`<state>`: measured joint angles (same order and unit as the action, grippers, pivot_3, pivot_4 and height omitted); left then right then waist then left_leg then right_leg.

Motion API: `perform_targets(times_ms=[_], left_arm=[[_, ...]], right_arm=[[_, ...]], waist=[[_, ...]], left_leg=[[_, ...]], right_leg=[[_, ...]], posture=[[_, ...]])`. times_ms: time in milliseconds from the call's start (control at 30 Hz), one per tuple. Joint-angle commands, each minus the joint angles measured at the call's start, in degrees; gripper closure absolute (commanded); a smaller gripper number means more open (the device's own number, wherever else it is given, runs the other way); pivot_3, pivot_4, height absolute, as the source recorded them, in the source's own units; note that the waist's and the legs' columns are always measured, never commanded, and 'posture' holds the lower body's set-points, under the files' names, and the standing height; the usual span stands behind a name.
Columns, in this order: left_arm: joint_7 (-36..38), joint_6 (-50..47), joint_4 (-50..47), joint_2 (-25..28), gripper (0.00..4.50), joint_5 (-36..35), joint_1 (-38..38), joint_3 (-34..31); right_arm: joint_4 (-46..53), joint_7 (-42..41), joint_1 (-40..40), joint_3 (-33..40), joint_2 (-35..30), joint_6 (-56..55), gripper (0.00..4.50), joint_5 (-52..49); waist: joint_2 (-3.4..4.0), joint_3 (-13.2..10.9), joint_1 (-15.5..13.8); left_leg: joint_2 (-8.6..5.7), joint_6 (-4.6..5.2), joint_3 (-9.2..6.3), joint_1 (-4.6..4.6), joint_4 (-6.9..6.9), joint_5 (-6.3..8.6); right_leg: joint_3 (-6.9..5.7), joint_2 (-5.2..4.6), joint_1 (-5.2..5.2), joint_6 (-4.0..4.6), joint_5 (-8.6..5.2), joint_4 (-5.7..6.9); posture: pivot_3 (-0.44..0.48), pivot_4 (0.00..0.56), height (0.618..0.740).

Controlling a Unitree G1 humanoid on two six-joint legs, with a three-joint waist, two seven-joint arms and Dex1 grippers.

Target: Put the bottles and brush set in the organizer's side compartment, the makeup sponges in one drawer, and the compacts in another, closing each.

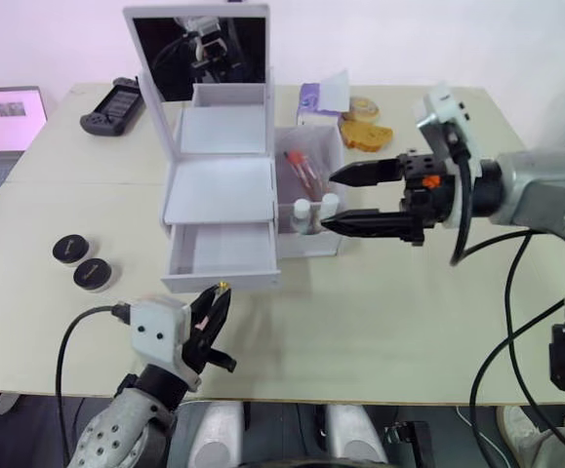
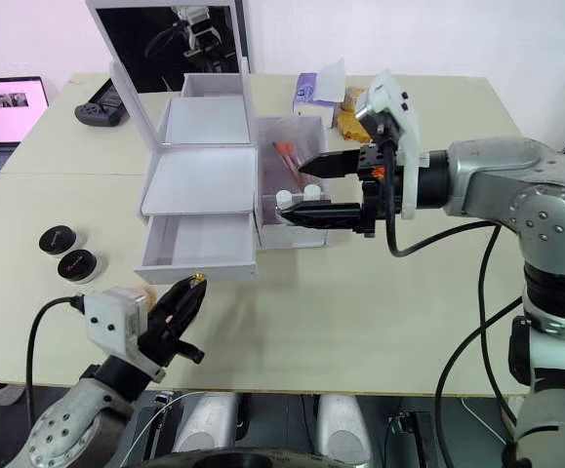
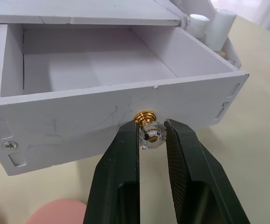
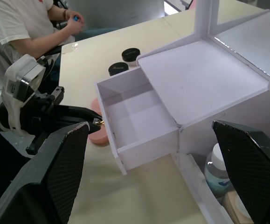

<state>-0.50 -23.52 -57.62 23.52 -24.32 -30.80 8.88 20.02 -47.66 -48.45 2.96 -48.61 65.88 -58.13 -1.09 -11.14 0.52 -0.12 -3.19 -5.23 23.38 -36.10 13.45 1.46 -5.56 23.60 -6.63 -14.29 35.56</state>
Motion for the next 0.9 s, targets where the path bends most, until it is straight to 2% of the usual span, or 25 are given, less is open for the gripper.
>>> perform_targets(times_ms=[33,67,300,333,367,567,667,767,833,900], left_arm=[[-0.49,0.78,-2.38,1.05,4.23,-1.25,-0.18,1.71],[-0.7,0.63,-2.38,1.26,4.23,-1.38,-0.03,1.56],[-0.36,2.61,-2.38,2.91,0.69,-5.53,-1.37,-1.08],[-0.55,3.58,-2.38,3.55,0.29,-6.39,-2.14,-1.47],[-0.96,5.23,-2.38,4.51,0.1,-7.26,-3.09,-1.8],[-2.89,18.0,-2.38,12.44,0.1,-13.65,-11.76,-3.98],[-1.81,28.42,-2.38,17.48,0.1,-15.16,-22.59,-7.43],[1.03,33.39,-2.38,18.84,0.1,-16.62,-34.42,-15.89],[4.76,32.52,-1.43,16.02,0.1,-21.05,-40.73,-25.22],[8.79,31.81,3.61,13.79,0.1,-27.63,-42.74,-34.57]], right_arm=[[0.6,-0.58,-1.05,0.73,0.17,-1.21,0.0,0.37],[0.61,-0.68,-1.0,0.78,0.16,-1.3,0.0,0.5],[0.63,-3.82,-0.1,0.94,-1.18,-2.97,0.0,1.78],[0.56,-4.93,0.09,0.8,-1.57,-3.64,0.0,2.22],[0.36,-6.35,0.43,0.65,-1.94,-4.47,0.0,2.65],[-1.44,-14.17,1.53,-0.94,-3.09,-11.25,0.0,6.91],[-3.16,-19.38,1.47,-2.63,-4.28,-15.88,0.0,10.35],[-5.2,-22.65,1.24,-3.39,-4.96,-18.67,0.0,12.55],[-7.03,-24.79,1.1,-3.78,-5.34,-21.5,0.0,14.72],[-8.57,-26.65,0.99,-4.29,-5.72,-23.83,0.0,16.86]], waist=[[0.0,0.0,-0.02],[0.0,0.0,-0.02],[0.0,0.0,0.15],[0.01,0.0,0.2],[0.01,-0.01,0.21],[0.05,0.0,0.22],[0.05,-0.01,0.26],[0.04,-0.04,0.32],[0.03,-0.05,0.36],[0.03,-0.05,0.39]], left_leg=[[0.0,0.0,0.0,0.0,0.0,0.0],[0.0,0.0,0.0,0.0,0.0,0.0],[0.0,0.0,0.01,-0.01,0.0,0.0],[0.01,0.0,0.01,-0.01,0.01,0.0],[0.0,0.0,0.01,-0.02,0.01,0.0],[0.01,0.0,0.04,-0.03,0.01,0.0],[0.02,0.0,0.06,-0.02,0.02,0.01],[0.02,0.02,0.16,0.01,0.05,0.03],[0.02,0.03,0.2,0.01,0.05,0.04],[0.02,0.04,0.25,0.03,0.02,0.06]], right_leg=[[0.0,0.0,0.0,0.0,0.0,0.0],[0.0,0.0,0.0,0.0,0.0,0.0],[0.0,0.0,0.01,0.0,0.0,0.02],[0.0,0.0,0.02,0.0,0.0,0.03],[0.0,0.0,0.02,0.0,0.0,0.03],[0.01,-0.01,0.03,0.01,0.01,0.02],[0.02,-0.02,0.03,0.02,0.01,-0.03],[0.04,-0.04,0.07,0.04,0.02,-0.12],[0.05,-0.06,0.1,0.06,0.03,-0.13],[0.06,-0.06,0.1,0.06,0.02,-0.17]], posture=[[0.0,0.15,0.74],[0.0,0.15,0.74],[0.0,0.15,0.74],[0.0,0.15,0.74],[0.0,0.15,0.74],[0.0,0.15,0.74],[0.0,0.15,0.74],[0.0,0.15,0.74],[0.0,0.15,0.74],[0.0,0.15,0.74]])
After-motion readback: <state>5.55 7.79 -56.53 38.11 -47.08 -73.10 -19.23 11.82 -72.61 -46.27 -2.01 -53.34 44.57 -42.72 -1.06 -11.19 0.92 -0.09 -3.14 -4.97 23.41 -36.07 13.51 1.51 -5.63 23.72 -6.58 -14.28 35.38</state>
